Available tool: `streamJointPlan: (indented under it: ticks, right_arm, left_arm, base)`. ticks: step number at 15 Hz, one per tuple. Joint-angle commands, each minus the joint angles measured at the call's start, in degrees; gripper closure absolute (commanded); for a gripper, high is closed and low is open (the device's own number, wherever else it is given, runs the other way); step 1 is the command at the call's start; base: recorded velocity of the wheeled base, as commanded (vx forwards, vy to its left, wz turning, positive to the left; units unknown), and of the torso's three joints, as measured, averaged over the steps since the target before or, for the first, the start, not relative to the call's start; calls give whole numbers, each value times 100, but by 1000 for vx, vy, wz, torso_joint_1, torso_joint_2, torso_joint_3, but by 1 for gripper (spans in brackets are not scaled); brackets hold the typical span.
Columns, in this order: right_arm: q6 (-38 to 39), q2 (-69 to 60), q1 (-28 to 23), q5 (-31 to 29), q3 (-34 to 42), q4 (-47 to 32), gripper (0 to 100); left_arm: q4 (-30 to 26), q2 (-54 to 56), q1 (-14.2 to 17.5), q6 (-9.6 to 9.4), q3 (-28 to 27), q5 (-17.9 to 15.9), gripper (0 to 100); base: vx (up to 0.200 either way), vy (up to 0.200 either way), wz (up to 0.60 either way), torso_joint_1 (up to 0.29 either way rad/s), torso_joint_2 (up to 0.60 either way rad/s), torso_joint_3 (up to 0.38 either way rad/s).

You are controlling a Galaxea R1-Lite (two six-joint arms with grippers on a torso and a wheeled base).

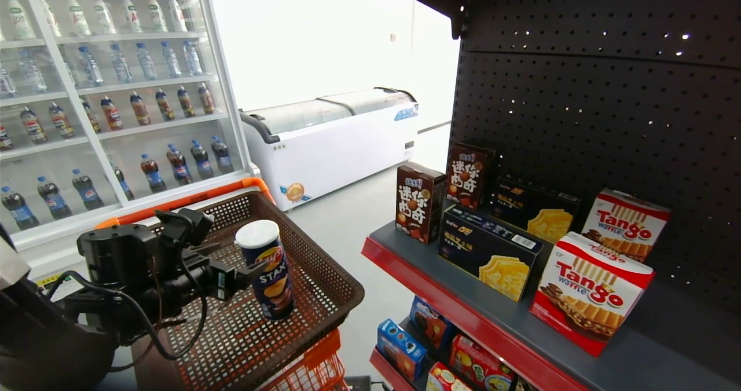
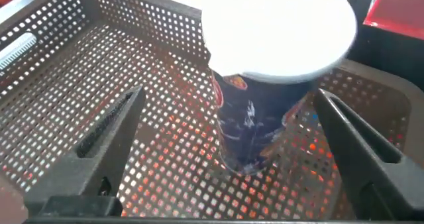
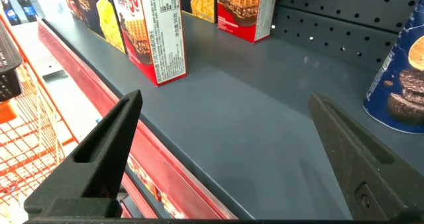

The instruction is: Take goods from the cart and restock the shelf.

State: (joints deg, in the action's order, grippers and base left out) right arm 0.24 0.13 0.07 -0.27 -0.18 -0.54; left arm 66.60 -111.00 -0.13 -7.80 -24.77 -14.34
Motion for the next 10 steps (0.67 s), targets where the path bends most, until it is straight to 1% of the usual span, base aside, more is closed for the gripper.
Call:
streamJointPlan:
  ticks: [1, 3, 5, 6, 7, 8, 9, 10]
  right_arm:
    - [2, 4, 1, -8, 1, 1, 0]
    - [2, 4, 1, 0, 1, 1, 0]
    - [2, 4, 1, 0, 1, 1, 0]
    - [2, 4, 1, 0, 1, 1, 0]
    - [2, 4, 1, 0, 1, 1, 0]
    - [2, 4, 1, -8, 1, 1, 0]
    - [2, 4, 1, 0, 1, 1, 0]
    - [2, 4, 1, 0, 1, 1, 0]
  left_arm:
    - [108, -599, -57, -2, -344, 10, 0]
    - [275, -845, -118, -2, -529, 10, 0]
    - [556, -1170, -224, -2, -678, 10, 0]
    - [556, -1170, -224, -2, -678, 10, 0]
    - [653, -1311, -303, 7, -713, 10, 0]
    - [653, -1328, -303, -2, -713, 1, 0]
    - [644, -1372, -408, 7, -766, 10, 0]
    - [644, -1407, -417, 7, -784, 10, 0]
  base:
    - [0, 0, 0, 0, 0, 0]
    - [0, 0, 0, 0, 0, 0]
    - [0, 0, 0, 0, 0, 0]
    - [0, 0, 0, 0, 0, 0]
    - [0, 0, 0, 0, 0, 0]
    - [0, 0, 0, 0, 0, 0]
    - [0, 0, 0, 0, 0, 0]
    - [0, 0, 0, 0, 0, 0]
